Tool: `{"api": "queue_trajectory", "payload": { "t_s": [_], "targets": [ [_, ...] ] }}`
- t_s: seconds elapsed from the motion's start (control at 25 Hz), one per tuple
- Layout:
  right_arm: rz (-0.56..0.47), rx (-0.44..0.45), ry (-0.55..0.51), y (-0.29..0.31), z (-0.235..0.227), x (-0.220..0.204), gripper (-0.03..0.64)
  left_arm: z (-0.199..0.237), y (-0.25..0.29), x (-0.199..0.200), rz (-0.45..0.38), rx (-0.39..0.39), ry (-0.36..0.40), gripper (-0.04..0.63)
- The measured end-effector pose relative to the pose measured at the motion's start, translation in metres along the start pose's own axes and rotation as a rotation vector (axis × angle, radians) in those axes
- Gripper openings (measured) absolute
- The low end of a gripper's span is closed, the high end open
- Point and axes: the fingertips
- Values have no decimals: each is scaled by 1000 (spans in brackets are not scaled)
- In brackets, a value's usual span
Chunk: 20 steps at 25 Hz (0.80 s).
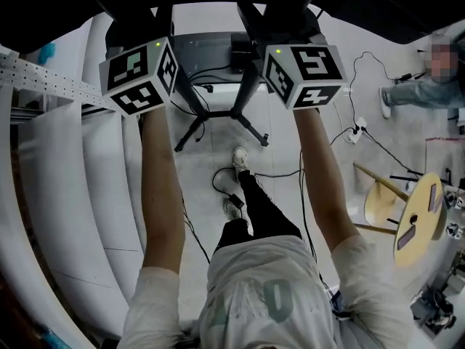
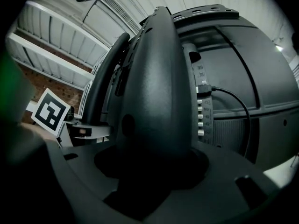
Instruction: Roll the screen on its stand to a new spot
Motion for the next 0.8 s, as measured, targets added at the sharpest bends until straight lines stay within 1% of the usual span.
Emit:
{"api": "queue_trajectory", "payload": {
  "t_s": [0.08, 0.2, 0.44, 0.64, 0.8],
  "targets": [
    [6, -8, -2, -13, 16, 3, 229, 4, -20, 0, 7, -5, -3, 222],
    [10, -17, -13, -33, 38, 7, 229, 8, -48, -1, 12, 8, -4, 222],
    [11, -30, 0, -84, 68, 8, 229, -2, -97, -7, 30, 7, -11, 220],
    [-21, -58, 11, -129, 89, 15, 225, -14, -136, -10, 51, -14, -25, 218],
    [-35, -45, 31, -169, 106, 20, 219, -27, -176, -10, 42, -27, -27, 216]
  ]
}}
Point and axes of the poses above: the fingertips, and each gripper's own axes: y forward along the fingers, z to its left, x out of its top, and after that the axes turned 7 degrees about -y, right-handed
